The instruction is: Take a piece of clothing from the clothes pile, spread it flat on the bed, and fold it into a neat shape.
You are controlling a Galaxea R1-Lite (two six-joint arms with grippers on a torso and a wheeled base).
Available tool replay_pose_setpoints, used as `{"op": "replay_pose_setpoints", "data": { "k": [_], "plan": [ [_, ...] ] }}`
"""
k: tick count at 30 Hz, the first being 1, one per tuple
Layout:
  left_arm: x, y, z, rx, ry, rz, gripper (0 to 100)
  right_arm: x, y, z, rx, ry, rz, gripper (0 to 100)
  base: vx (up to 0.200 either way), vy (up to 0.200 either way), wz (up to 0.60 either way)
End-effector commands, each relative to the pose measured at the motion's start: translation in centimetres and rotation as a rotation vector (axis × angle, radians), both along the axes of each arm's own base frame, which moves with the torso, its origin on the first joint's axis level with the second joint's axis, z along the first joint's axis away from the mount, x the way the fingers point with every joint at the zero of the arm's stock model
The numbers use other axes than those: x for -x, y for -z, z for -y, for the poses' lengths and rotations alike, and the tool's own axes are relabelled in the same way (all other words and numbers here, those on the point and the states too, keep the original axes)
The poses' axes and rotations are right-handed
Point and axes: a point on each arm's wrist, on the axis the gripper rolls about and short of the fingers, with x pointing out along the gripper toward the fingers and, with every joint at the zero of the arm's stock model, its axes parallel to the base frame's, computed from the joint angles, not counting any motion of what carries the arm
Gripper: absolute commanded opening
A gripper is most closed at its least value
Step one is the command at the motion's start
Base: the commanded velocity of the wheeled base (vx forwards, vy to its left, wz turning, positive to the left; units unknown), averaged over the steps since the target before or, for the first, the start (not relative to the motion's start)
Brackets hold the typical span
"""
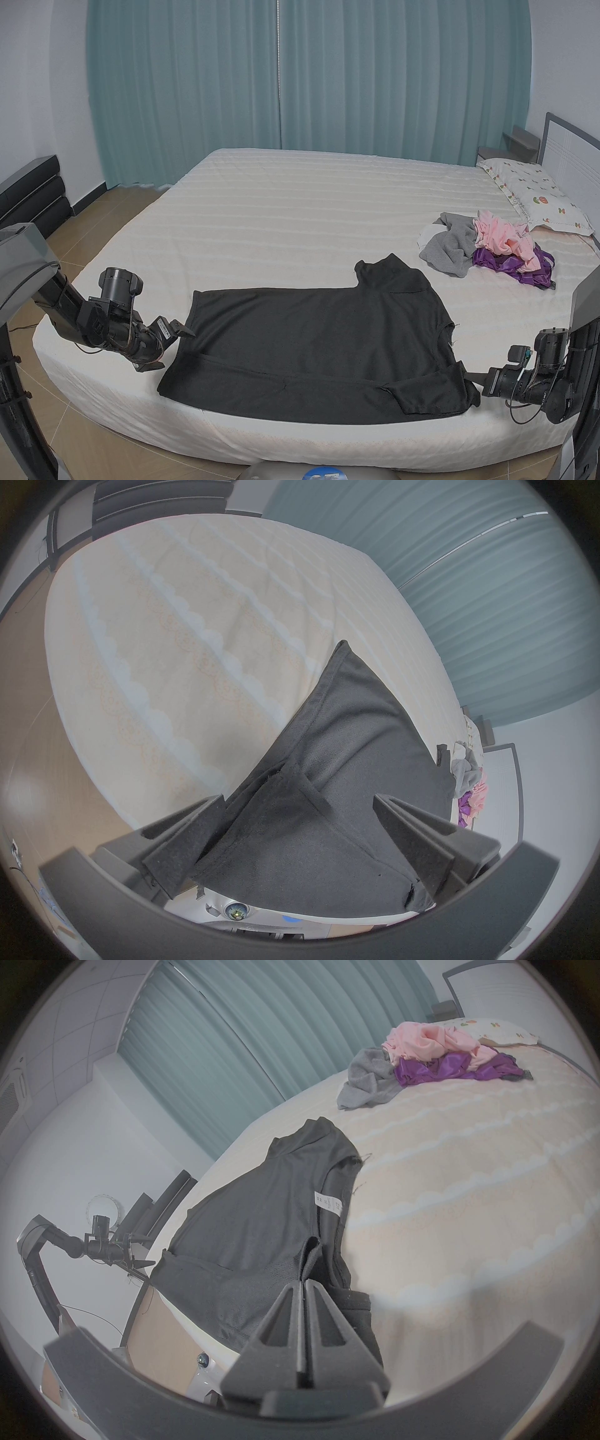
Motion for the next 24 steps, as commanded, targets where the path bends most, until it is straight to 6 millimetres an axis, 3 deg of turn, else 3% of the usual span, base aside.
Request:
{"op": "replay_pose_setpoints", "data": {
  "k": [1,13,17,24],
  "plan": [
    [0.0,-0.1,0.0,0.000,0.000,0.001,100,0.3,-1.0,0.0,0.001,0.000,0.040,0,0.000,0.000,0.00],
    [-0.5,-0.4,0.1,-0.001,0.009,0.020,100,0.3,-1.3,0.0,-0.007,-0.003,0.053,0,0.000,0.000,0.00],
    [-1.3,-0.7,0.2,-0.007,0.020,0.044,100,0.3,-1.2,0.0,-0.010,-0.004,0.045,0,0.000,0.000,0.00],
    [-3.1,0.7,1.1,-0.011,0.042,0.037,100,0.3,-1.1,0.0,-0.012,-0.003,0.042,0,0.000,0.000,0.00]
  ]
}}
